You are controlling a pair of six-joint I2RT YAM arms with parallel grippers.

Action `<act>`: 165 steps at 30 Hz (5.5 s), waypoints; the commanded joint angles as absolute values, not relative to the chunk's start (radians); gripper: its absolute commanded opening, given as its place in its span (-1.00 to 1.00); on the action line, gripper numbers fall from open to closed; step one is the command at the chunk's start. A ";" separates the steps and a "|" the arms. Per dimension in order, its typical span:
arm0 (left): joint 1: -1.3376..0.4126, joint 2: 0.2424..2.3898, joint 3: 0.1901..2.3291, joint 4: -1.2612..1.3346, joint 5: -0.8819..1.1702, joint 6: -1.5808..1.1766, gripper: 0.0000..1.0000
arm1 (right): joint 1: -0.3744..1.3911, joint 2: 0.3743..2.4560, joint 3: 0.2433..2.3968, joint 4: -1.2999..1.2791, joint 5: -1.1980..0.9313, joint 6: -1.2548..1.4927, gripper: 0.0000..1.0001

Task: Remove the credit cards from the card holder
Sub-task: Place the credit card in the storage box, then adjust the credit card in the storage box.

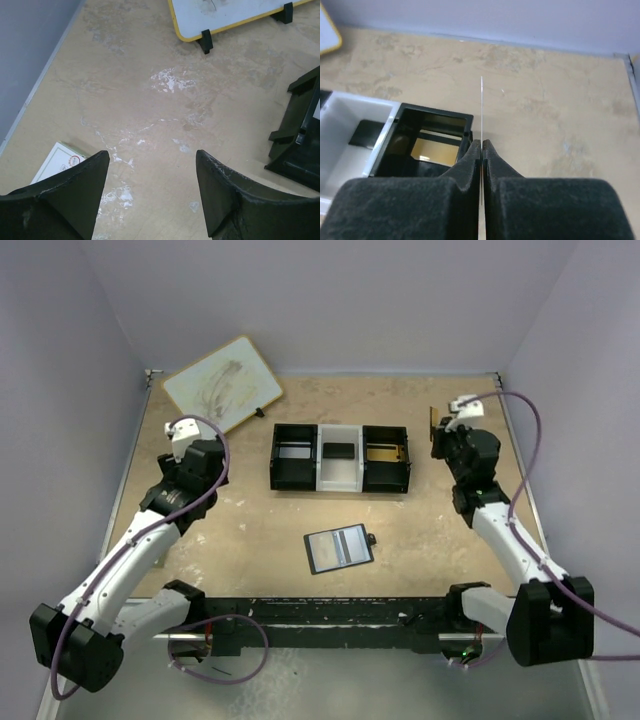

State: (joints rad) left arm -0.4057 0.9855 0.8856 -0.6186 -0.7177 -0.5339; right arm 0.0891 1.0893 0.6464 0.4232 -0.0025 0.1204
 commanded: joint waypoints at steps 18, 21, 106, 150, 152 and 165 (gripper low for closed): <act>-0.401 0.972 0.876 -0.643 -0.782 -0.523 0.41 | 0.245 1.423 0.848 0.205 -0.390 -0.893 -1.00; -0.402 0.974 0.877 -0.643 -0.780 -0.521 0.41 | 0.245 1.466 0.870 0.192 -0.385 -0.902 -1.00; -0.381 1.011 0.860 -0.612 -0.709 -0.494 0.37 | 0.261 1.561 0.946 0.430 -0.329 -0.619 0.48; -0.381 1.033 0.859 -0.610 -0.669 -0.487 0.34 | 0.361 1.957 1.340 -0.151 0.231 0.313 -0.94; -0.382 1.032 0.859 -0.611 -0.669 -0.488 0.34 | 0.364 1.974 1.355 -0.148 0.247 0.315 -0.94; -0.381 1.038 0.858 -0.611 -0.670 -0.488 0.34 | 0.371 1.999 1.369 -0.115 0.334 0.354 -0.89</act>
